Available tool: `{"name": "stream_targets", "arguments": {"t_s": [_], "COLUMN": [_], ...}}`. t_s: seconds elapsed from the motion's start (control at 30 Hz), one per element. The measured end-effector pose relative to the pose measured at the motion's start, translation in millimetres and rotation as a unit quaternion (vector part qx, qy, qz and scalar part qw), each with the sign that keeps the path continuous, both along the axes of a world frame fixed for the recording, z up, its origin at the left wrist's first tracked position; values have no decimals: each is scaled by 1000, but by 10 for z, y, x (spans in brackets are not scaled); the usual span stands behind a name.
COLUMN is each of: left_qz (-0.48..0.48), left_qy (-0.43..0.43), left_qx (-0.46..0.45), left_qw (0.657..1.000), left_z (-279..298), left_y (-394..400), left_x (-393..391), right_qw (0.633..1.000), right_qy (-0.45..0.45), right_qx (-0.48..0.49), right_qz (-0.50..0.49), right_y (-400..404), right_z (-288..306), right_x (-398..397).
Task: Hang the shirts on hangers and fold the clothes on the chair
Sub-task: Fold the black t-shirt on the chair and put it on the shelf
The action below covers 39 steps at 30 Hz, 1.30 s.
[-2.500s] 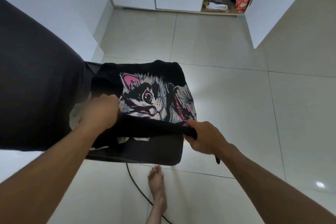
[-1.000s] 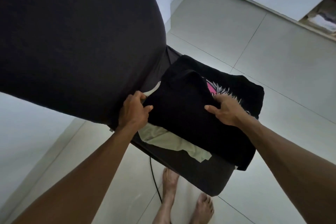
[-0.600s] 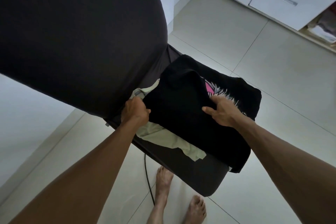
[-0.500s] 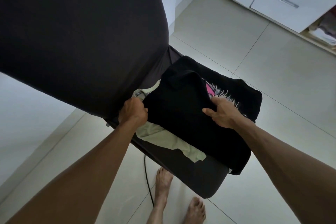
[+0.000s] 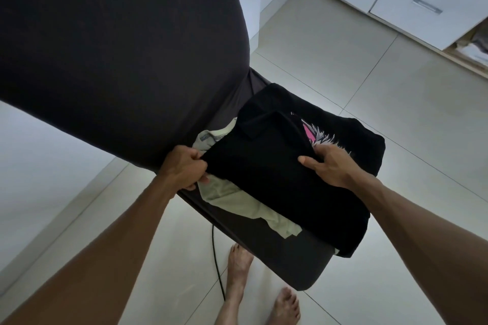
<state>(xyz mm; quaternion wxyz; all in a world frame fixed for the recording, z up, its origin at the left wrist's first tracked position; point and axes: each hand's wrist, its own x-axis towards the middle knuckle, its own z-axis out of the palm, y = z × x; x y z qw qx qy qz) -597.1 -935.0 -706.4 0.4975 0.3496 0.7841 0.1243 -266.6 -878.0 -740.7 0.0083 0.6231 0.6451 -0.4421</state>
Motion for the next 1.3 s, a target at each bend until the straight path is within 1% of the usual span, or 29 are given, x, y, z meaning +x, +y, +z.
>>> {"name": "stream_targets", "arguments": {"t_s": [0.07, 0.13, 0.23, 0.3, 0.43, 0.5, 0.6, 0.7, 0.77, 0.83, 0.87, 0.9, 0.93, 1.0, 1.03, 1.07, 1.13, 1.2, 1.23, 1.27, 1.3], "left_qz": [-39, -44, 5, 12, -76, -87, -78, -101, -121, -149, -167, -186, -209, -277, -312, -346, -399, -423, -422, -407, -376], "left_qy": [-2, 1, 21, 19, 44, 83, 171, 227, 258, 334, 383, 417, 429, 391, 367, 354, 366, 379, 384, 385, 378], "left_qx": [-23, -17, -16, -29, -39, -21, -15, -41, -54, -58, -35, 10, 74, 197, 234, 255, 265, 254, 253, 255, 256], "left_qw": [999, 999, 1000, 999, 995, 993, 982, 968, 957, 929, 908, 890, 876, 855, 844, 830, 798, 783, 781, 788, 806], "left_z": [-32, -108, -169, -225, -291, -310, -382, -434, -348, -243, -197, -161, -148, -196, -222, -246, -270, -294, -306, -311, -306], "left_y": [-53, -59, -52, -83, -122, -80, 19, 100, 123, 123, 126, 140, 165, 262, 317, 387, 554, 744, 840, 932, 1015], "left_x": [78, 99, -23, -107, -48, -31, -54, 18, 177, 390, 503, 619, 731, 938, 1040, 1125, 1271, 1344, 1350, 1347, 1339], "right_qw": [1000, 1000, 1000, 999, 996, 992, 984, 986, 988, 988, 988, 987, 985, 979, 977, 976, 977, 988, 992, 994, 996], "right_qy": [-12, -7, -13, -22, -58, -76, -109, -75, -85, -116, -133, -152, -168, -174, -168, -163, -151, -96, -65, -42, -28], "right_qx": [-3, -7, 19, 26, -23, -52, -95, -128, -119, -84, -57, -19, 23, 100, 125, 141, 147, 121, 102, 83, 67], "right_qz": [14, 12, 4, 3, 59, 83, 108, 73, 58, 57, 53, 46, 38, 27, 30, 33, 23, -20, -41, -52, -56], "right_y": [0, -11, -29, -75, -156, -169, -235, -361, -446, -516, -549, -575, -598, -621, -627, -632, -624, -591, -570, -547, -518], "right_z": [-35, -35, -17, -24, -1, -2, -25, 8, 34, -9, -28, -50, -60, -49, -55, -65, -112, -166, -185, -197, -201], "right_x": [15, 10, 18, 67, 208, 283, 484, 726, 815, 850, 844, 822, 789, 689, 634, 578, 518, 541, 572, 603, 636]}}
